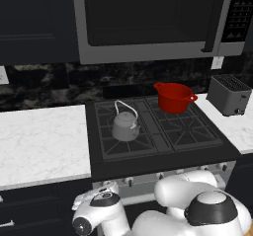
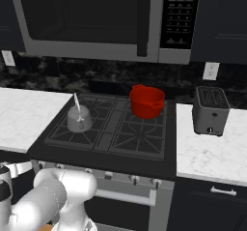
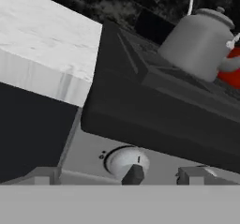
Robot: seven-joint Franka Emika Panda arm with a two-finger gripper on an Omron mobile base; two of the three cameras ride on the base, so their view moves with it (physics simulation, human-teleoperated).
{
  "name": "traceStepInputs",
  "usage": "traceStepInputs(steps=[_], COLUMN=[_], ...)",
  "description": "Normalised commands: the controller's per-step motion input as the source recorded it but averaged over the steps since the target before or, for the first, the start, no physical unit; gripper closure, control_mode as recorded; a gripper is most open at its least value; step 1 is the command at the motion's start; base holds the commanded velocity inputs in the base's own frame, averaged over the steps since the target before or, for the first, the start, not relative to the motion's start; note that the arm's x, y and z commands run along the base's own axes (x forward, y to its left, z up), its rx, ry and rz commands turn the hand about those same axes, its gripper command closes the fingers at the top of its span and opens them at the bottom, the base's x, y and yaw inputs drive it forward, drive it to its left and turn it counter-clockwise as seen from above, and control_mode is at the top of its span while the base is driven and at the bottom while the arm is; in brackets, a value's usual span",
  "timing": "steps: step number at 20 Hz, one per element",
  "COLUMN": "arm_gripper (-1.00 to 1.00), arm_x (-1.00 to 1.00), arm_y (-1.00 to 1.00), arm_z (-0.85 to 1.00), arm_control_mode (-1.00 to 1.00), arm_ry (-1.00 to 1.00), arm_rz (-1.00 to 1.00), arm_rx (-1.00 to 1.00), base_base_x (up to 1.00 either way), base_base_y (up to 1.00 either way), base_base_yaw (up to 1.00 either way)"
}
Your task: Pick the kettle from the counter and place it on a stove burner. Then turn the burner on.
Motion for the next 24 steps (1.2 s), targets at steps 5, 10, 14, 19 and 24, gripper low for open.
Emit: traceStepInputs(steps=[5,10,14,19,24], arm_gripper=[-1.0,-1.0,-1.0,-1.0,-1.0], arm_x=[-0.21,0.04,0.0,0.0,0.13], arm_y=[-0.06,-0.08,-0.06,-0.26,-0.01], arm_z=[-0.13,0.13,-0.04,-0.08,-0.07], arm_control_mode=[-1.0,-1.0,-1.0,-1.0,-1.0], arm_ry=[-0.3,0.0,-0.01,-0.08,-0.03], arm_rz=[-0.02,0.12,0.0,-0.14,-0.06], arm_rx=[0.52,0.07,0.0,-0.01,-0.01], base_base_x=[0.0,0.0,0.0,0.0,0.0], base_base_y=[0.0,0.0,0.0,0.0,0.0], base_base_yaw=[0.0,0.0,0.0,0.0,0.0])
